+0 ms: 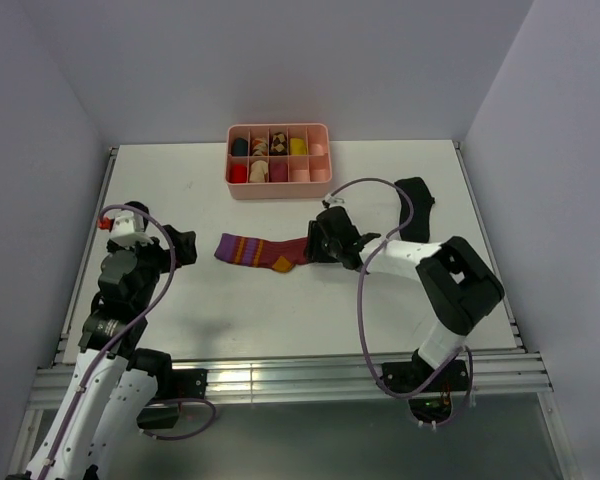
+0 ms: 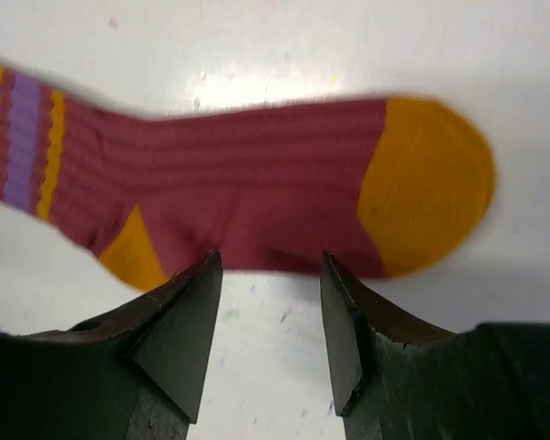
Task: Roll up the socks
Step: Adjust the sock at the center of the board.
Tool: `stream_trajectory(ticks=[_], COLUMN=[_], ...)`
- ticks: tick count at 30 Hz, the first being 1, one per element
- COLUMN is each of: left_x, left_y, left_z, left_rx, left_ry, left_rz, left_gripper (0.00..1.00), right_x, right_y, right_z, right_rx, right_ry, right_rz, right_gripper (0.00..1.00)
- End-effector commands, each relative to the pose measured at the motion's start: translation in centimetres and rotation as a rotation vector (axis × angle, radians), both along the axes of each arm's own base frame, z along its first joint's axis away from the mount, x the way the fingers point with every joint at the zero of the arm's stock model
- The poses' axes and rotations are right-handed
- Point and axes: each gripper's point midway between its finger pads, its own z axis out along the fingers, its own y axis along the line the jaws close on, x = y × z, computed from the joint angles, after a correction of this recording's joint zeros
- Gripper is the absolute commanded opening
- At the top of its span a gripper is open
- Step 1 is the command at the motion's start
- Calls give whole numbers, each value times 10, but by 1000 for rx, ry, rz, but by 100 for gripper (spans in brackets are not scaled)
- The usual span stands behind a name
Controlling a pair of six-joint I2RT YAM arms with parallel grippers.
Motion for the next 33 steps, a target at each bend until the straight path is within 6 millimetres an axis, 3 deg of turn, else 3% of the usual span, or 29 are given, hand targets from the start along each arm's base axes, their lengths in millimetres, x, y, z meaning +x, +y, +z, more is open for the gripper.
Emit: stream_trajectory(ticks=[1,5,8,9,11,12,14,17,21,22,25,26,28,29,33], left_x=[3,4,3,3,3,3,2,2,3,4,4,4,5,5,5], left_y=[0,4,3,3,2,2,3,5,5,5,4,4,4,4,4], left_z=[22,21,21,21,22,21,20,19,18,17,16,16,15,16,15], left_rx=[3,10,6,4,3,3,1,1,2,3,2,2,3,3,4], left_ry=[-93,-82,-81,-83,-86,-81,-81,-77,-71,-66,-62,-60,-57,-59,-59], left_rz=[-3,18,14,12,9,10,13,24,30,29,26,24,27,27,26], left_gripper=[99,99,99,100,100,99,99,99,99,99,99,99,99,99,99], right_x=[41,60,75,91,104,118,126,129,111,101,92,86,79,72,51], right_y=[-4,-43,-64,-76,-89,-90,-85,-67,-15,7,38,59,75,92,124], right_z=[15,-5,-8,-1,-1,13,29,69,92,92,82,75,54,53,26], right_rx=[-24,-112,-110,-106,-159,-181,-179,-150,-111,-101,-108,-116,-149,-148,-199], right_ry=[-99,-11,26,10,1,-38,-70,-178,-240,-239,-225,-218,-185,-192,-179], right_rz=[15,-20,-54,-89,-92,-80,-55,-29,58,105,154,195,235,271,379], right_gripper=[54,55,56,57,58,58,58,59,59,59,59,58,57,57,56])
